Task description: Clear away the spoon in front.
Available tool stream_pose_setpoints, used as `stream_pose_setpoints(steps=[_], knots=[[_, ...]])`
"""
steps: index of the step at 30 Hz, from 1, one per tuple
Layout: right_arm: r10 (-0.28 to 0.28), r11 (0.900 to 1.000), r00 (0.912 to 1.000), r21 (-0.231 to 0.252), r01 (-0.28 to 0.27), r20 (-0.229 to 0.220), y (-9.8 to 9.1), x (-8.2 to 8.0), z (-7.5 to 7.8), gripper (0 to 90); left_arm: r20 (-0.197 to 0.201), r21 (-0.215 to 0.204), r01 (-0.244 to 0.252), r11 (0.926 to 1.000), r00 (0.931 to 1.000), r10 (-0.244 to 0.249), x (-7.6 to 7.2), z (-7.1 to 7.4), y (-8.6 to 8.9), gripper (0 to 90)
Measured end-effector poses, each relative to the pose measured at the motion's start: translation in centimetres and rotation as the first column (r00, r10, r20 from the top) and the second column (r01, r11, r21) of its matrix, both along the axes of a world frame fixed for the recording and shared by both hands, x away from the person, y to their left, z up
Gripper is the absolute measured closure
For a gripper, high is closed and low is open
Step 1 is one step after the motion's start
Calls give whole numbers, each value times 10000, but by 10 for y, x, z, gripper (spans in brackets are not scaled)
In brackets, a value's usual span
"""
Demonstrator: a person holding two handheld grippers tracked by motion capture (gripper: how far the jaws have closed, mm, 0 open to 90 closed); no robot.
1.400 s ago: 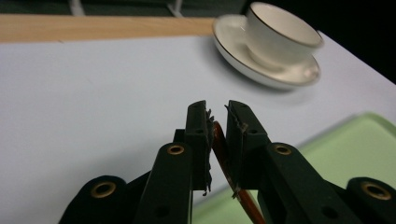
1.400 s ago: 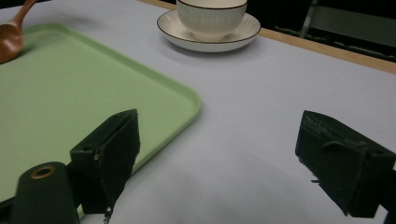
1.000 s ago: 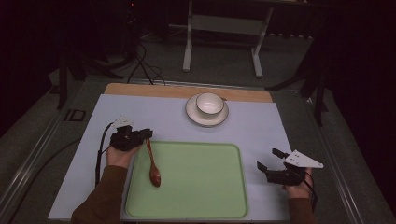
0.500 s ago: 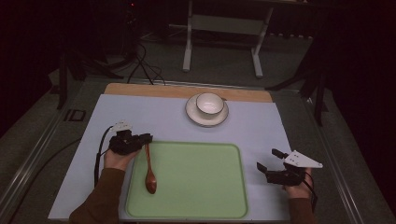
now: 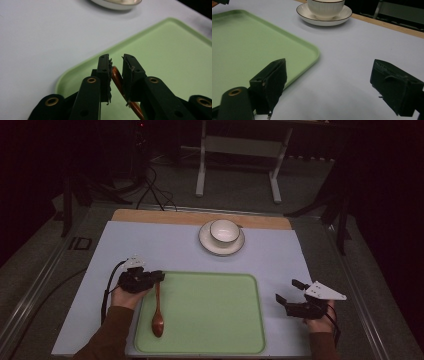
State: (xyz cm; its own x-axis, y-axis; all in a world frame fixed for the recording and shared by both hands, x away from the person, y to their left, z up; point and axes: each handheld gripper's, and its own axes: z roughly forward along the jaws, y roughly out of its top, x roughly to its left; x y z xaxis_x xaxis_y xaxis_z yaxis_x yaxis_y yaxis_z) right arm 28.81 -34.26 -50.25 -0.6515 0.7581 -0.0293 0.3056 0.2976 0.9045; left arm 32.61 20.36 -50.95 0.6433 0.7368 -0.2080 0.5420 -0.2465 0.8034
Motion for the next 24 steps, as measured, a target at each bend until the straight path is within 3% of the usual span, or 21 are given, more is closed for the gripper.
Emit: stream_pose_setpoints(steps=[13, 16, 24], knots=[[62, 10000, 10000, -63, -62, -25, 1, 1, -1, 136, -363, 520, -202, 9984, 9991, 221, 12, -18, 6, 713], [50, 10000, 10000, -30, -50, -24, 1, 1, -1, 135, -509, 699, -368, 9969, 9979, 404, 14, -21, 7, 658], [71, 10000, 10000, -67, -71, -23, 1, 1, -1, 135, -421, 520, -1074, 9929, 9931, 1096, 16, -20, 13, 470]])
